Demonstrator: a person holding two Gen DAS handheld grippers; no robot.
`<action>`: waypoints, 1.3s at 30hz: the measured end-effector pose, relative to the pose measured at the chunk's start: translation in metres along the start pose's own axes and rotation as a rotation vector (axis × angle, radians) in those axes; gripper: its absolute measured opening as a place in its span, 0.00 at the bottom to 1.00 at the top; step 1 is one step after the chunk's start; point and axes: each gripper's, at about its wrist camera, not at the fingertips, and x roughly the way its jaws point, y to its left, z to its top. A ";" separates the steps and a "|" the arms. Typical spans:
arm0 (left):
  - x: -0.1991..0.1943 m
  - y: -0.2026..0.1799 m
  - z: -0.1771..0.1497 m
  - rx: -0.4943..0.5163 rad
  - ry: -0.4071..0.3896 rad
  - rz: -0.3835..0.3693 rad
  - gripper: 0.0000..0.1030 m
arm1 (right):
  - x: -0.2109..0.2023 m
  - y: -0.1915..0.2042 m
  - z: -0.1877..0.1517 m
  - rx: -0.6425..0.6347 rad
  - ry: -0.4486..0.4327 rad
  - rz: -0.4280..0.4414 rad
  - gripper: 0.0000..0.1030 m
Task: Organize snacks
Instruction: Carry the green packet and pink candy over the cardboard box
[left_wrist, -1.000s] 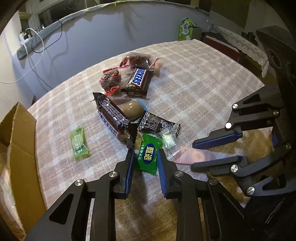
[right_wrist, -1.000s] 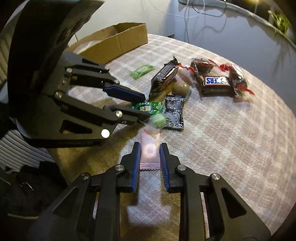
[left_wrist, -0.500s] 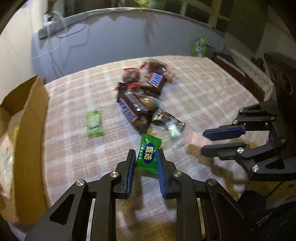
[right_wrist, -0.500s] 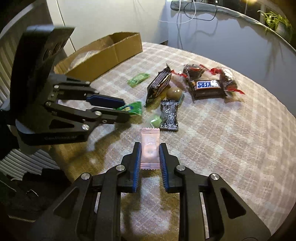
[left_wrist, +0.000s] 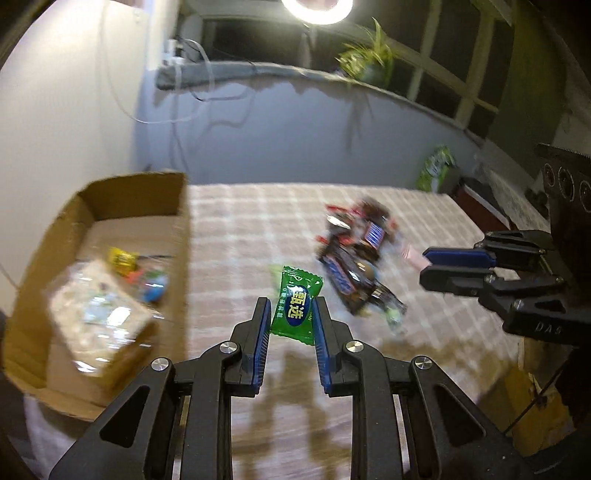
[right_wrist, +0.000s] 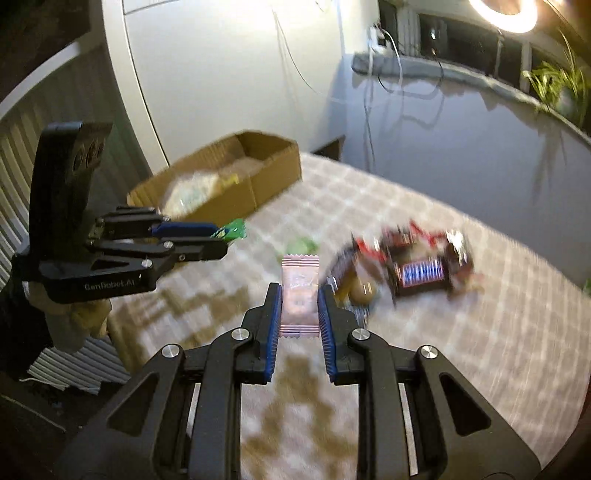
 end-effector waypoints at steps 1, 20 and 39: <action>-0.002 0.005 0.001 -0.006 -0.006 0.013 0.20 | 0.002 0.002 0.006 -0.008 -0.009 0.003 0.20; -0.029 0.087 0.019 -0.111 -0.087 0.163 0.20 | 0.068 0.050 0.100 -0.102 -0.042 0.059 0.20; -0.021 0.120 0.031 -0.134 -0.087 0.245 0.20 | 0.149 0.073 0.145 -0.103 0.021 0.104 0.20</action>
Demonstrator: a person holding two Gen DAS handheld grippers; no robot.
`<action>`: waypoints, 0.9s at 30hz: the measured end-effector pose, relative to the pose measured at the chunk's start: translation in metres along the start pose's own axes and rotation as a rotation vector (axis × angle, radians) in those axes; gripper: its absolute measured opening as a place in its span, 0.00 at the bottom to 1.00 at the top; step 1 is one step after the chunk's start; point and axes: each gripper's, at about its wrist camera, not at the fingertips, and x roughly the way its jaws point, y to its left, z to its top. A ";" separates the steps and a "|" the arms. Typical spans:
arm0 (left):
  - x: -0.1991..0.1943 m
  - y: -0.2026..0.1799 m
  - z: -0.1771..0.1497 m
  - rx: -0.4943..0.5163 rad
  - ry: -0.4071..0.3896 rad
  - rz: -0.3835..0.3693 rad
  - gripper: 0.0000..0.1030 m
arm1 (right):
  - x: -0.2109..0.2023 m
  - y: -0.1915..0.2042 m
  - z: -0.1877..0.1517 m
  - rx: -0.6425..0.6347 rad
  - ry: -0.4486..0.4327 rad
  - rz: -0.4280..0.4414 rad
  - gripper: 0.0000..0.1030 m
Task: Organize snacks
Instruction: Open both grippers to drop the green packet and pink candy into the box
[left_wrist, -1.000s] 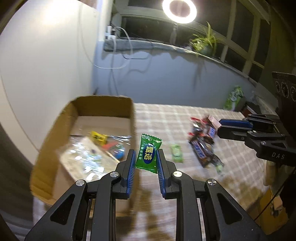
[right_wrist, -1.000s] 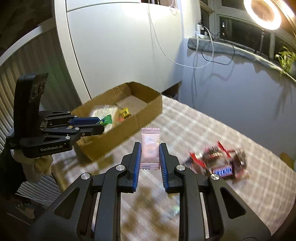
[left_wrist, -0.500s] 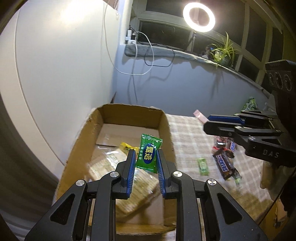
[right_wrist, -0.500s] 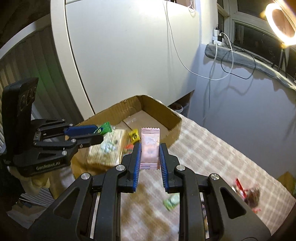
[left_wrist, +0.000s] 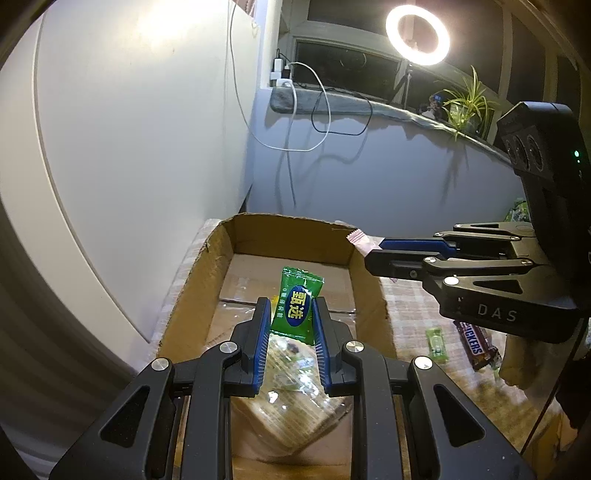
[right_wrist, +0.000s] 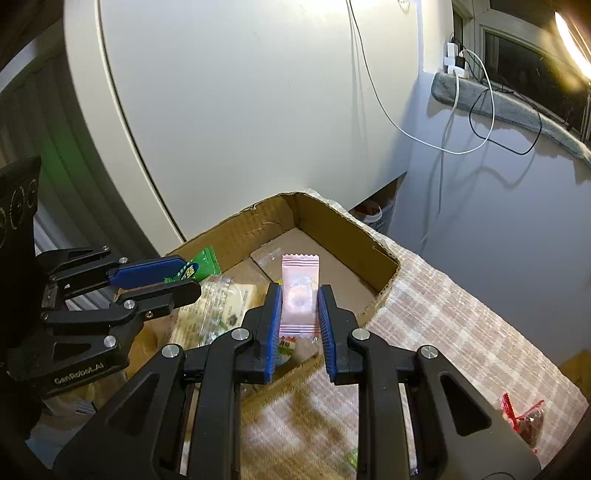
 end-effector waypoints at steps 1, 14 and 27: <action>0.001 0.001 0.000 -0.001 0.002 0.002 0.20 | 0.003 -0.001 0.001 0.002 0.004 0.003 0.20; 0.011 0.005 0.003 -0.004 0.024 0.014 0.23 | 0.022 -0.005 0.010 0.014 0.028 0.012 0.20; -0.001 0.005 0.004 -0.016 -0.028 0.058 0.54 | 0.007 -0.008 0.010 0.006 -0.017 -0.046 0.77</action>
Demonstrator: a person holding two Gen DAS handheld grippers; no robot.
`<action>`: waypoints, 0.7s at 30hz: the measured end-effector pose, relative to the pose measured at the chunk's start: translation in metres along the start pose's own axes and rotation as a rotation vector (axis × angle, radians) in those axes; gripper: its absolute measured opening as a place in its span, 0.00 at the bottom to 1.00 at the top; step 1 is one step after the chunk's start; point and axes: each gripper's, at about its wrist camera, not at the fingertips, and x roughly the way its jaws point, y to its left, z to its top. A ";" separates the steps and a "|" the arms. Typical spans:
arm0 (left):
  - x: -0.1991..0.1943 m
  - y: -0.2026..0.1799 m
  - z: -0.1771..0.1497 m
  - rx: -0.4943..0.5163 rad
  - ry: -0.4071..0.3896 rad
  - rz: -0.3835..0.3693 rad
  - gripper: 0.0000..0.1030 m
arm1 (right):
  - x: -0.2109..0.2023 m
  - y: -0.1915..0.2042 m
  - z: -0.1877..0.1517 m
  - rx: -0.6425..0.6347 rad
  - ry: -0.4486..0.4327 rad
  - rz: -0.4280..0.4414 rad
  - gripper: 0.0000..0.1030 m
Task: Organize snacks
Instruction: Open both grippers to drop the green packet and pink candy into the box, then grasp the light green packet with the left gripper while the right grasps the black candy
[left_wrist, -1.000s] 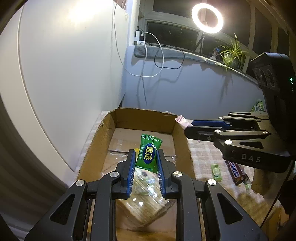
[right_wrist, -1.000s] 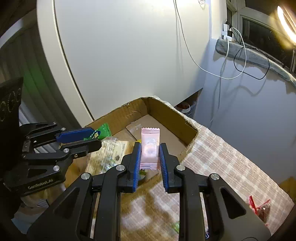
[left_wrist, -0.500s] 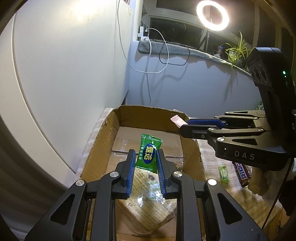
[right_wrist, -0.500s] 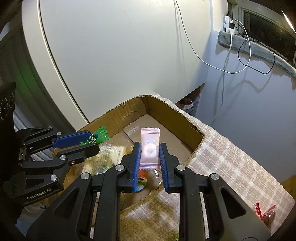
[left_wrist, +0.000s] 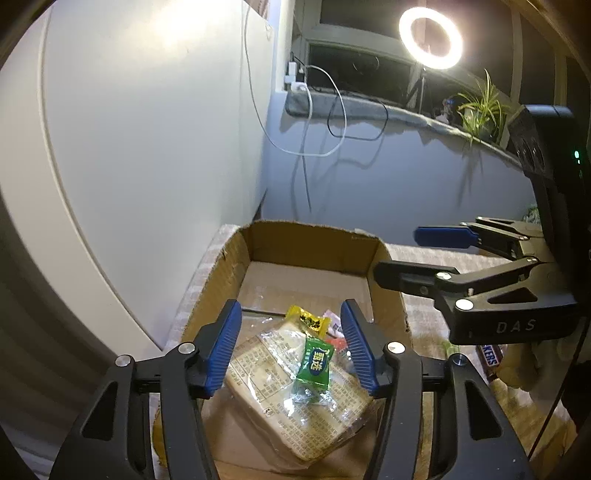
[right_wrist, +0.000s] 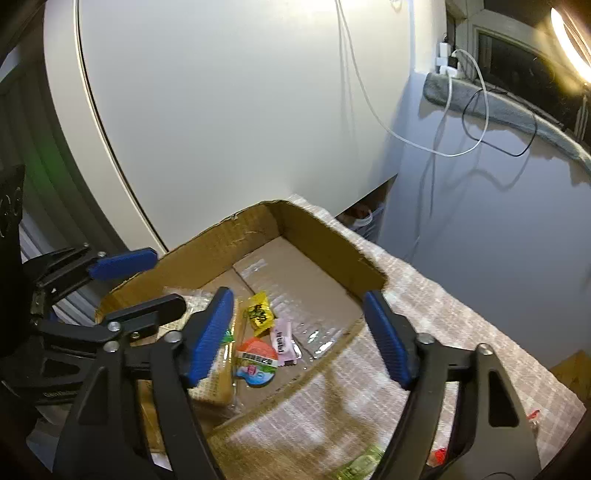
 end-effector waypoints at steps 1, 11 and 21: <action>-0.002 0.000 0.000 0.001 -0.006 0.002 0.54 | -0.003 -0.002 -0.001 0.003 -0.004 -0.006 0.79; -0.014 -0.011 0.001 0.017 -0.044 0.005 0.60 | -0.027 -0.018 -0.012 0.044 -0.036 -0.043 0.81; -0.024 -0.032 -0.005 0.020 -0.064 -0.032 0.61 | -0.068 -0.037 -0.033 0.092 -0.107 -0.056 0.81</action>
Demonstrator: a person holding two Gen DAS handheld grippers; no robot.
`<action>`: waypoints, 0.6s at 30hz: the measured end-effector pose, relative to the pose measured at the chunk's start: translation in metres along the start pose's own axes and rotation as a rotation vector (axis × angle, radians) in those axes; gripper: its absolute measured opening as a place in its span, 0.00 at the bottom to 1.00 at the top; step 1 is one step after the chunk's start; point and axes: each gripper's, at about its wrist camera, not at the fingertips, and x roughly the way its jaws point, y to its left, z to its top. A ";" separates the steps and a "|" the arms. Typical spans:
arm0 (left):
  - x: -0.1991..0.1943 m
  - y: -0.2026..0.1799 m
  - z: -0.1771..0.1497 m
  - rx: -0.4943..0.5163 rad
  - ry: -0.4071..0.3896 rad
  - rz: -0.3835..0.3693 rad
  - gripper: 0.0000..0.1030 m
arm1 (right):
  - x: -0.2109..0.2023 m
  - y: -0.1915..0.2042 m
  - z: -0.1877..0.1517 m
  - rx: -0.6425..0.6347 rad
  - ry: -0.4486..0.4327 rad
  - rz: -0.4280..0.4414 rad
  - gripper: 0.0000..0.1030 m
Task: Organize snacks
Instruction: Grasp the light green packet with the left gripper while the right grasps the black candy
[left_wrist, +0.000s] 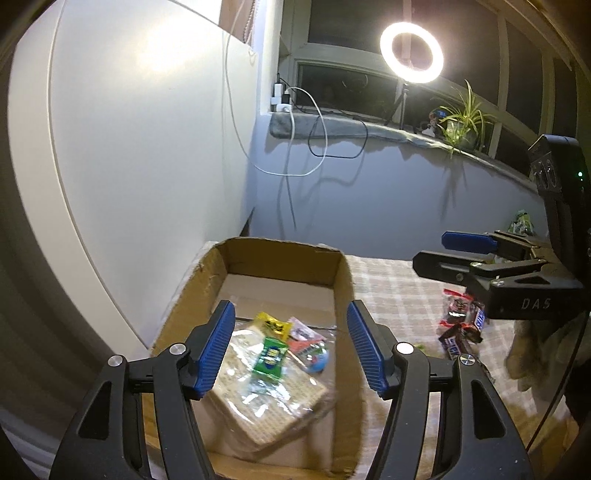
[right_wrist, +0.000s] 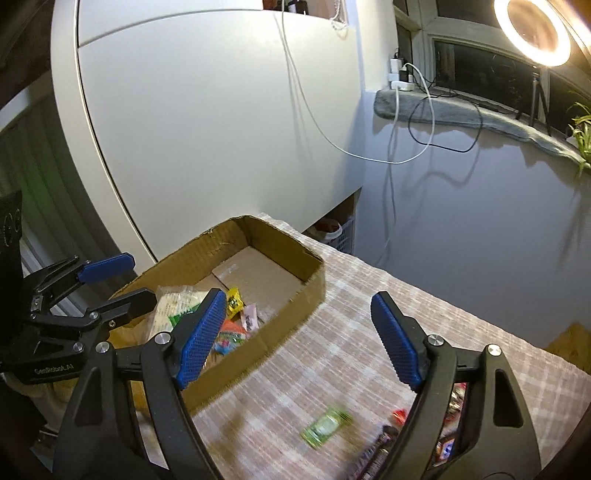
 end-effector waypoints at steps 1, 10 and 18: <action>0.000 -0.003 -0.001 0.004 0.002 -0.005 0.61 | -0.003 -0.003 -0.002 0.000 0.005 -0.009 0.81; 0.001 -0.037 -0.012 0.017 0.036 -0.079 0.61 | -0.050 -0.051 -0.035 0.093 0.020 -0.091 1.00; 0.011 -0.075 -0.025 0.042 0.080 -0.163 0.61 | -0.086 -0.073 -0.080 0.089 0.033 -0.161 1.00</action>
